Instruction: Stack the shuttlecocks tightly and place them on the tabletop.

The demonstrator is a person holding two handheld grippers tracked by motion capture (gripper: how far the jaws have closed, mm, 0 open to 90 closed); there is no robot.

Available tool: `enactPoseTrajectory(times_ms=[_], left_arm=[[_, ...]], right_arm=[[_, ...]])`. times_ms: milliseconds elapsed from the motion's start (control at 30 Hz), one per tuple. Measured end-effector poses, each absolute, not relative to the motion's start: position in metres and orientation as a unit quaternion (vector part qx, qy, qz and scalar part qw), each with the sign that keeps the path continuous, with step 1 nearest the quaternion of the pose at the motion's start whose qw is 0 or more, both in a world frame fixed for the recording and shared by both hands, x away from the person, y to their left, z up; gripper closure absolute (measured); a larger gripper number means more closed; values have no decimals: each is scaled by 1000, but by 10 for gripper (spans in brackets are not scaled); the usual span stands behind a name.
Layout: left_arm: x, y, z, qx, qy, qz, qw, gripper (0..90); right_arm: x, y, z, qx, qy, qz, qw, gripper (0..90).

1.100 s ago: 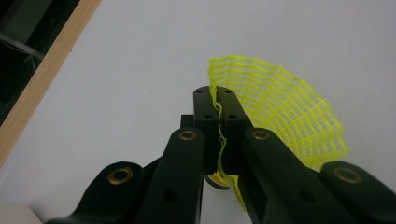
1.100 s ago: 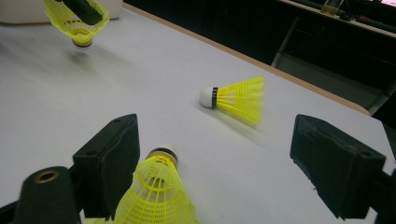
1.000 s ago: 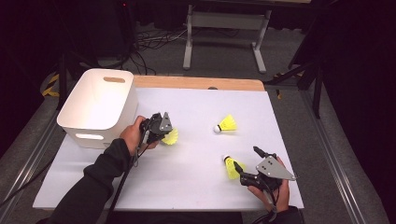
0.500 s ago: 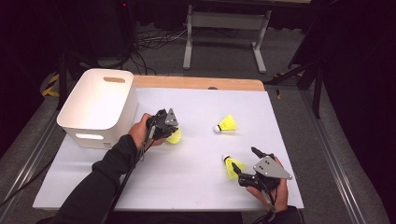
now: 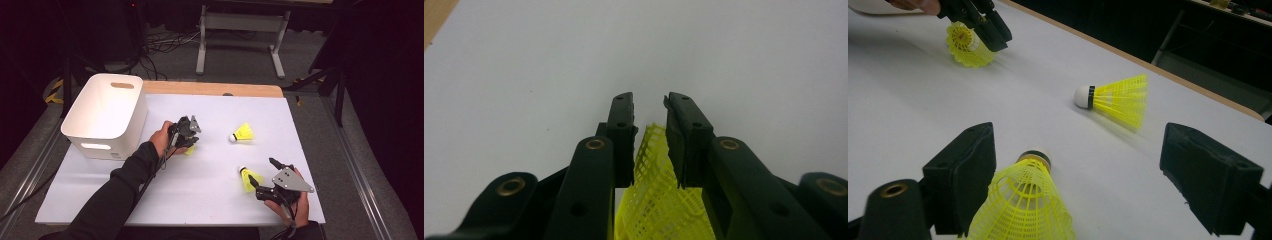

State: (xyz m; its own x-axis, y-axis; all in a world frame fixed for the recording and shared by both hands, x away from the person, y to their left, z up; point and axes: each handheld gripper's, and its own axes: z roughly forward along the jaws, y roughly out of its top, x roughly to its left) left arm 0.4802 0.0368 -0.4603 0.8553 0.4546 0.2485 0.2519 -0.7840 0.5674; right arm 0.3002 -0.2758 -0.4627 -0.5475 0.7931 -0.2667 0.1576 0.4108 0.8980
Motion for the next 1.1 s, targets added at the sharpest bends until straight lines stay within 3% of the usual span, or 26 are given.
enactPoseTrajectory(times_ms=[267,700,1000,1100], left_arm=[[486,36,-459,919,204,196,274,696],[480,40,-450,905,210,218,298,557],[466,51,-436,886,212,240,334,356],[455,59,-429,877,200,251,357,339]], right_arm=[[300,-275,-463,310,762,443,356,157],[300,-275,-462,307,764,439,360,154],[298,-275,-461,305,760,444,363,153],[298,-275,-460,305,759,444,364,153]])
